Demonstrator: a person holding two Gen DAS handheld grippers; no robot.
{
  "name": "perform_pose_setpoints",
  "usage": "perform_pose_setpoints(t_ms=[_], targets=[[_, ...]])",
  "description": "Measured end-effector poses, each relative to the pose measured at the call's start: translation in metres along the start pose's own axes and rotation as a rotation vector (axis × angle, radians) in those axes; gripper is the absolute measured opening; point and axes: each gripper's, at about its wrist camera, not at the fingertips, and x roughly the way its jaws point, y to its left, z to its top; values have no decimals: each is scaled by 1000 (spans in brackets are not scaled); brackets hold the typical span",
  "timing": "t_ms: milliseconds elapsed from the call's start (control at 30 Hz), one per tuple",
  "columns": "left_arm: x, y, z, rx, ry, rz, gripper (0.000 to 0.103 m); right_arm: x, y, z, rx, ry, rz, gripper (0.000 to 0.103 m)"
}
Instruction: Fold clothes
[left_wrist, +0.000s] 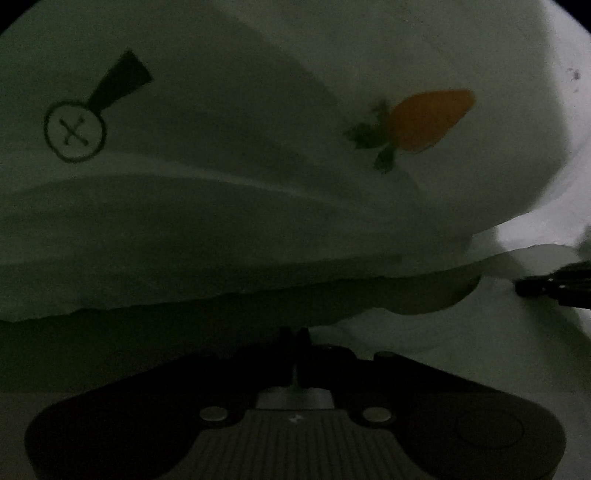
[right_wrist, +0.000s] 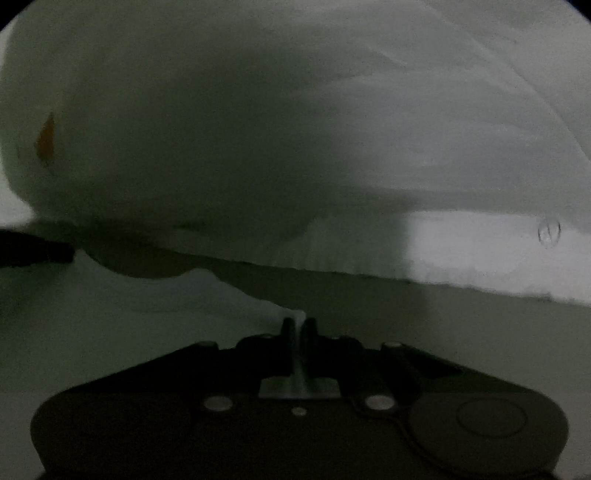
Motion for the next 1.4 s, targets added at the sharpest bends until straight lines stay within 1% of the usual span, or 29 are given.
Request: perform_pose_setpoints(t_ms=[67,133,167,200,233,267,300,333,367,433,467,533,600,667,733,833,900,933,967,1000,1067,1233,1267,1333,1367,1400], targets=[[2,3,0,-40,-5,4,3,7,4,6,-24,1,-23,4],[3,9,2,-137,-3,17,4,10,2,11,1,22,-46,6],[-1,11,2,-190,0,18,7,9,4,13,-7,35,-67,12],[-12,9,0,-216,-15,36,8,5,8,15,-19,34,-100,34],[-23,8,-2,-240,-31,52,10,-3,13,17,-38,15,-149,46],[-40,6,-3,-244,-58,46,14,-13,18,17,-50,-13,-189,68],[-56,4,-4,-249,-85,41,23,-28,20,16,-47,-55,-208,79],[-73,2,-5,-254,-111,38,30,-45,19,14,-30,-89,-208,82],[-93,0,-12,-267,-120,47,33,-63,17,9,2,-106,-202,84],[-132,-4,-26,-292,-139,66,35,-100,13,-7,90,-121,-194,84],[-152,-8,-38,-302,-134,83,35,-120,11,-19,134,-125,-196,84],[-190,-18,-66,-318,-111,120,40,-161,9,-52,205,-144,-195,84],[-233,-29,-105,-345,-78,149,41,-201,8,-92,263,-143,-187,84],[-274,-38,-144,-388,-54,181,42,-235,9,-137,310,-83,-187,82],[-309,-48,-187,-445,-27,212,43,-265,11,-180,330,-19,-210,80],[-359,-57,-247,-496,29,247,43,-304,13,-232,370,44,-228,77],[-380,-60,-276,-512,50,258,43,-325,10,-259,396,71,-212,66],[-390,-66,-289,-527,56,256,43,-337,11,-271,401,81,-202,63],[-400,-71,-302,-542,62,254,43,-350,12,-282,405,91,-192,57],[-409,-76,-313,-560,70,251,43,-360,13,-290,410,100,-181,55],[-422,-87,-333,-595,86,235,43,-373,13,-302,428,112,-151,55],[-459,-113,-369,-638,82,194,45,-400,10,-326,468,143,-94,55],[-465,-119,-375,-644,84,185,45,-404,9,-329,464,154,-84,54],[-464,-130,-381,-662,85,171,45,-413,7,-338,458,168,-63,54],[-467,-134,-387,-682,88,163,43,-418,7,-343,459,169,-56,50],[-469,-136,-392,-702,88,158,41,-422,7,-347,460,169,-58,39]])
